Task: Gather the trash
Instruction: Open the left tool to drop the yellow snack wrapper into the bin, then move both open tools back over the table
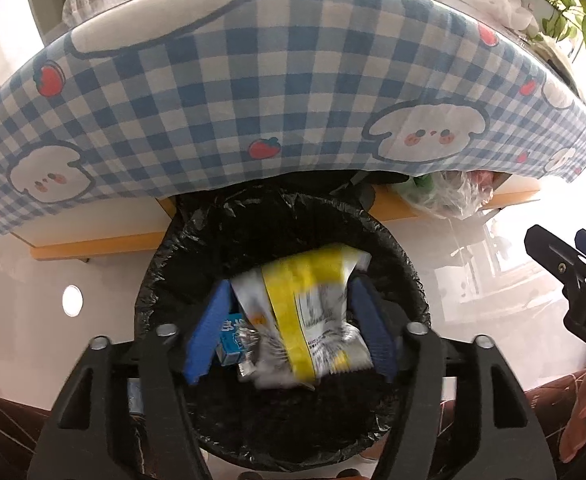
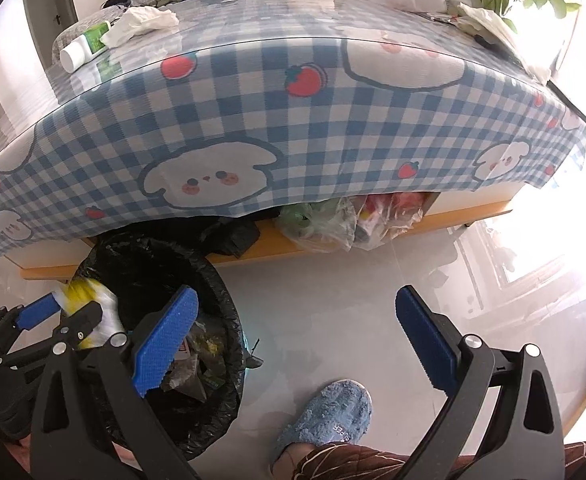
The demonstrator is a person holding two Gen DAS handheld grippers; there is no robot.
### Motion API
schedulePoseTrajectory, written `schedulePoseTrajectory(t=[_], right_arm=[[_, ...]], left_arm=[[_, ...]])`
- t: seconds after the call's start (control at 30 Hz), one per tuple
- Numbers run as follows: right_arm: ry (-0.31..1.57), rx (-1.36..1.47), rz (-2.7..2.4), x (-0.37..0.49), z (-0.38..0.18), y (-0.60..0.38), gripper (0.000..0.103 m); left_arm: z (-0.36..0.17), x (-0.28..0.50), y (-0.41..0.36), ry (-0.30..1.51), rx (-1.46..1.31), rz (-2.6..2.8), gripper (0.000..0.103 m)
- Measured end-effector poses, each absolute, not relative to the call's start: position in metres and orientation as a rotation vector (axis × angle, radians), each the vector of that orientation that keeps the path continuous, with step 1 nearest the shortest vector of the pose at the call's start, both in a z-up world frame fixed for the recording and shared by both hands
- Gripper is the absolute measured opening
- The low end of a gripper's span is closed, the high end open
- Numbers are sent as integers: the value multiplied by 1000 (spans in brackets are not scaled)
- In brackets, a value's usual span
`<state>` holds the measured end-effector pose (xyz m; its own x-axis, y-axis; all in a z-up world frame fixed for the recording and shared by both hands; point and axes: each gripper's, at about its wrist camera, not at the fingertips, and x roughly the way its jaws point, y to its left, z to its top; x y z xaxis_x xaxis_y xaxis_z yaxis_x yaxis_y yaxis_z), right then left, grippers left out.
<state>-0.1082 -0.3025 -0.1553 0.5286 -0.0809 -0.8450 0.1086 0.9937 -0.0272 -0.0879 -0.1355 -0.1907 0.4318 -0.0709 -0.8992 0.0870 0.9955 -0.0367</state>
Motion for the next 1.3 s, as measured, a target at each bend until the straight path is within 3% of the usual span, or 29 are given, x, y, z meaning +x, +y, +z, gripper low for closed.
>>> schedulePoseTrajectory(t=[0.37,1.3], right_arm=[[992,29,-97,-108,-150,-293,95],[787,-39,14,-77,-44,-231,95]], left_arm=[[-180,-86,-116,1074,15,-61,96],[-77,-64,-52,968,-38,-18,97]])
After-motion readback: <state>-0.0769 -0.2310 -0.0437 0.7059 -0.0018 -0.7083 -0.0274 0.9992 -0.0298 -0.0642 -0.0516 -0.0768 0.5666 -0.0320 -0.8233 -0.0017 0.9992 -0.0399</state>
